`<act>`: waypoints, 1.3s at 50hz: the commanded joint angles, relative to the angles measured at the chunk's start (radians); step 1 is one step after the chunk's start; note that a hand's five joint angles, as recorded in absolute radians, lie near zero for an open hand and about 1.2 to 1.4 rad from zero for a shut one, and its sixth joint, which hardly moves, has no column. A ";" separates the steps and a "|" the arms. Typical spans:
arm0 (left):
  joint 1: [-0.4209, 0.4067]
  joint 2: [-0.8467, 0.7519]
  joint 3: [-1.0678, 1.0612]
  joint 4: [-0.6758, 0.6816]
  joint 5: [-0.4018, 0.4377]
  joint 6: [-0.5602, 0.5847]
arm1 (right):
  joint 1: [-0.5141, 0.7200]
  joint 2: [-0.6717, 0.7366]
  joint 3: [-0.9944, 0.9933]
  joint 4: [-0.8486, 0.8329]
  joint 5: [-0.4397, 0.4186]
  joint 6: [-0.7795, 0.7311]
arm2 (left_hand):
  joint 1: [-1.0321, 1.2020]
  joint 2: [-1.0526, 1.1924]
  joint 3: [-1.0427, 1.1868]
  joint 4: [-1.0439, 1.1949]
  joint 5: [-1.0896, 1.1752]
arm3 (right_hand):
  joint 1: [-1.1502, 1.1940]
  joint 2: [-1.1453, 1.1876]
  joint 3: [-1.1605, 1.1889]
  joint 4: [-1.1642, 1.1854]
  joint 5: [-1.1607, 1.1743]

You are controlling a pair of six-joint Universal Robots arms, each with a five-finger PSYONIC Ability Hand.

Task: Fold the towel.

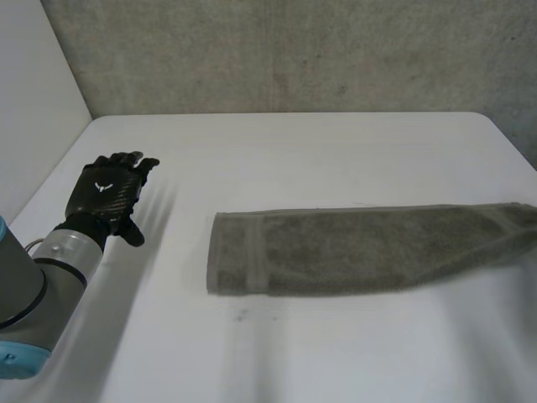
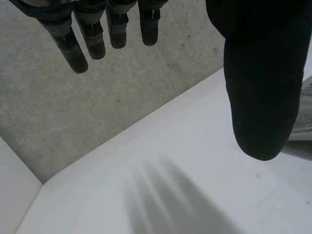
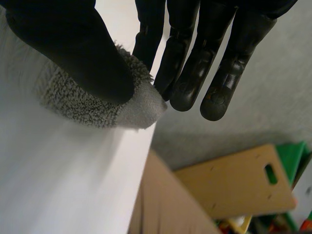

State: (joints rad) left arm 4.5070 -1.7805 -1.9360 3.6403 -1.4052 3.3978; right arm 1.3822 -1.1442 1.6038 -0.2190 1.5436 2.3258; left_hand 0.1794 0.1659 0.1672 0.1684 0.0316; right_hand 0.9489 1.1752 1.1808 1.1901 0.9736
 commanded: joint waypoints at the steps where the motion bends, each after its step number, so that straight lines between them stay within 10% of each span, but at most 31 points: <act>1: -0.005 0.004 -0.003 0.000 -0.001 0.000 | 0.196 -0.143 -0.033 -0.013 -0.056 0.178 | -0.005 0.009 0.007 0.006 -0.032 | 0.447 0.221 0.215 0.206 0.248; 11: -0.003 0.024 -0.005 0.001 -0.003 0.000 | 0.706 -0.068 -0.136 -0.126 -0.215 0.233 | -0.005 0.009 0.007 0.006 -0.032 | 0.447 0.221 0.215 0.206 0.248; 26: 0.000 0.033 -0.008 0.000 -0.005 0.000 | 0.991 0.291 -0.239 -0.134 -0.275 0.201 | -0.005 0.009 0.007 0.006 -0.032 | 0.447 0.221 0.215 0.206 0.248; 28: -0.008 0.032 -0.008 0.001 -0.005 0.000 | 0.994 0.305 -0.239 -0.132 -0.272 0.185 | -0.005 0.009 0.007 0.006 -0.032 | 0.442 0.216 0.211 0.201 0.243; 32: -0.012 0.032 -0.009 0.001 -0.005 0.000 | 0.988 0.288 -0.232 -0.128 -0.255 0.170 | -0.005 0.009 0.007 0.006 -0.032 | -0.500 -0.726 -0.732 -0.741 -0.699; 35: -0.031 0.032 -0.011 0.001 -0.003 0.000 | 0.985 0.223 -0.217 -0.123 -0.212 0.181 | -0.005 0.009 0.007 0.006 -0.032 | -0.774 -1.001 -1.006 -1.016 -0.974; 56: -0.347 -0.181 0.228 -0.003 -0.047 0.015 | 0.617 -0.081 0.116 0.035 -0.122 0.610 | 0.019 0.033 0.032 0.030 -0.007 | -0.774 -1.001 -1.006 -1.016 -0.974; 65: -0.368 -0.318 0.258 -0.041 -0.129 0.087 | 0.549 -0.060 0.229 -0.011 -0.117 0.583 | 0.011 0.024 0.023 0.022 -0.016 | -0.308 -0.534 -0.540 -0.549 -0.507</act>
State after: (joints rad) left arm 4.1432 -2.0230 -1.6874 3.6291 -1.4903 3.4211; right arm 1.9530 -1.2292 1.7803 -0.1899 1.4226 2.9383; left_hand 0.1795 0.1674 0.1693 0.1695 0.0316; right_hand 0.2321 0.2730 0.2750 0.2750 0.1081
